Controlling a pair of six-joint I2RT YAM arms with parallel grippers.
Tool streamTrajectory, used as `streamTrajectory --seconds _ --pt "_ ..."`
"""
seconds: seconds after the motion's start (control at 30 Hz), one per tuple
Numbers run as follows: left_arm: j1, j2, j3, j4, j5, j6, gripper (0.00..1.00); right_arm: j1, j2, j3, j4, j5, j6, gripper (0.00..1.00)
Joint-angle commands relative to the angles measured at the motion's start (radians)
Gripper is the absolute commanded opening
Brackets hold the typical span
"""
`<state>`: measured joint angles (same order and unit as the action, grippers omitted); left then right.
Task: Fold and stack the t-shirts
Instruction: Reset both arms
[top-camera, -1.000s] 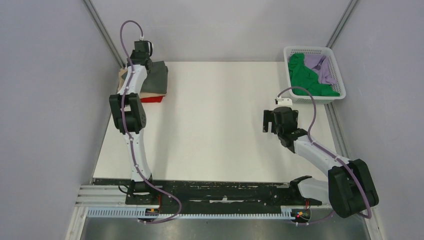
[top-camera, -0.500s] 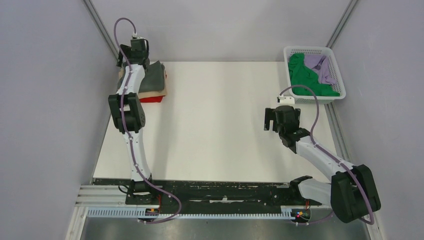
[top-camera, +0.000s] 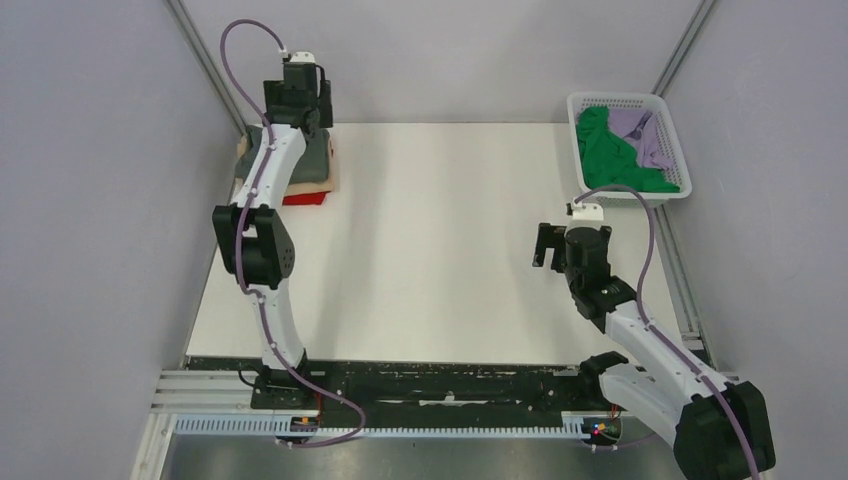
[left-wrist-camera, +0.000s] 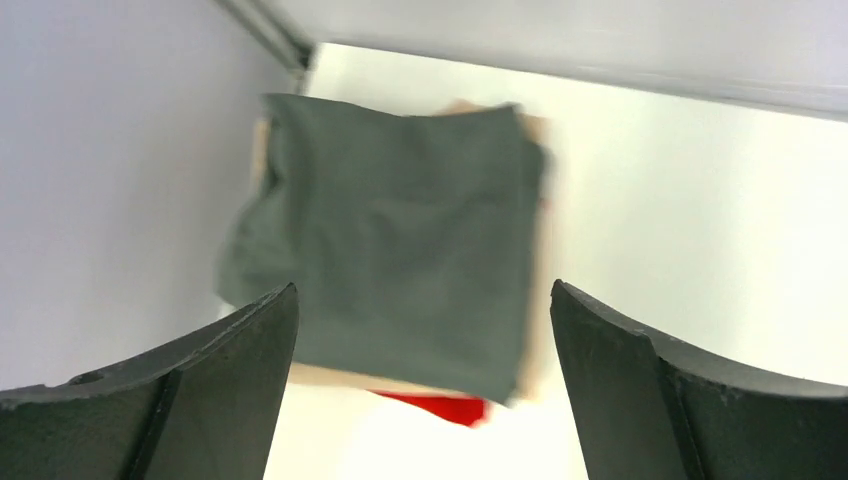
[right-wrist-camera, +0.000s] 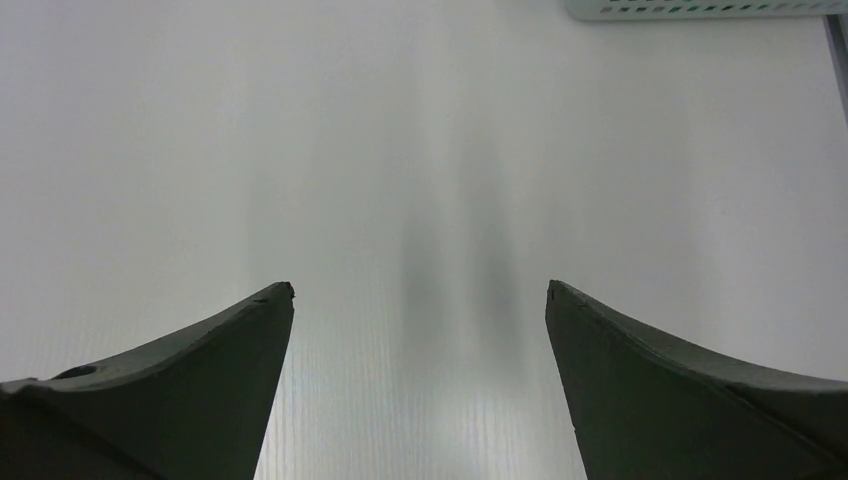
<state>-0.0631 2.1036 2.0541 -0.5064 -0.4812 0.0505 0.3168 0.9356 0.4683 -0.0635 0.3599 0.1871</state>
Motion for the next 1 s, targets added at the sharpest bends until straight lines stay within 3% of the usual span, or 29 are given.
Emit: streamTrajectory --seconds 0.0,0.07,0.17,0.33,0.43,0.57,0.67,0.97 --pt "-0.089 -0.211 -0.123 -0.042 0.123 -0.257 1.00 -0.002 -0.061 -0.056 0.056 -0.037 0.022 0.98" --pt "-0.145 -0.328 -0.262 -0.004 0.117 -0.324 1.00 -0.002 -0.084 -0.086 0.096 -0.048 0.026 0.98" --pt "-0.231 -0.548 -0.601 0.130 0.126 -0.415 1.00 -0.003 -0.130 -0.134 0.140 -0.068 0.022 0.98" --pt "-0.313 -0.893 -1.116 0.370 0.266 -0.542 1.00 -0.002 -0.180 -0.181 0.159 -0.062 0.035 0.98" --pt "-0.337 -1.027 -1.328 0.371 0.316 -0.607 1.00 -0.002 -0.191 -0.208 0.176 -0.066 0.048 0.98" --pt "-0.343 -1.161 -1.444 0.314 0.262 -0.592 1.00 -0.003 -0.219 -0.262 0.235 -0.107 0.064 0.98" --pt "-0.344 -1.224 -1.432 0.237 0.185 -0.576 1.00 -0.002 -0.250 -0.314 0.272 -0.110 0.079 0.98" --pt "-0.344 -1.289 -1.465 0.230 0.167 -0.574 1.00 -0.002 -0.280 -0.375 0.316 -0.112 0.070 0.98"
